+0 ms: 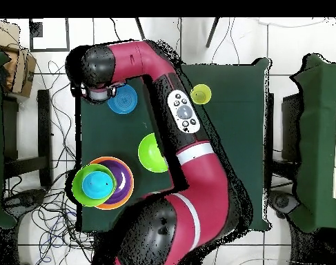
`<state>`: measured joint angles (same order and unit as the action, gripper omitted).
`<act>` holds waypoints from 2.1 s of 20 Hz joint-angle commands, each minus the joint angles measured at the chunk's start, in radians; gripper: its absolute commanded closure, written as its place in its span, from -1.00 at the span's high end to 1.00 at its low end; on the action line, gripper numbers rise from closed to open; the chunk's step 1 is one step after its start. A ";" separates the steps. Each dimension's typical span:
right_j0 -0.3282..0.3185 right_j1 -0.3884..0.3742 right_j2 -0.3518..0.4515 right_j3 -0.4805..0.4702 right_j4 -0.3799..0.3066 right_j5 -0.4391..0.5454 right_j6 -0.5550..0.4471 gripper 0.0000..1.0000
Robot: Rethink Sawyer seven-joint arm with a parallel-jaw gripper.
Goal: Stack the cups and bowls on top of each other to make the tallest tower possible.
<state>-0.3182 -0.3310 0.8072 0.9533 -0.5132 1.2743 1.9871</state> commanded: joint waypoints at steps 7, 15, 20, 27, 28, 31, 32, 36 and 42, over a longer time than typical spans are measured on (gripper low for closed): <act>0.061 0.145 -0.013 -0.328 -0.138 0.211 -0.426 1.00; 0.054 0.167 -0.017 -0.351 -0.119 0.206 -0.462 1.00; 0.054 0.182 -0.014 -0.381 -0.122 0.211 -0.490 1.00; 0.060 0.201 -0.017 -0.400 -0.128 0.204 -0.498 1.00; 0.061 0.201 -0.019 -0.401 -0.128 0.201 -0.496 1.00; 0.070 0.214 -0.016 -0.424 -0.139 0.198 -0.499 1.00; 0.071 0.216 -0.016 -0.426 -0.141 0.194 -0.500 1.00; 0.061 0.201 -0.038 -0.376 -0.126 0.155 -0.486 1.00; 0.061 0.232 -0.037 -0.380 -0.139 0.118 -0.510 1.00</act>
<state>-0.2611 -0.1225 0.8082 0.5746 -0.5644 1.4093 1.8316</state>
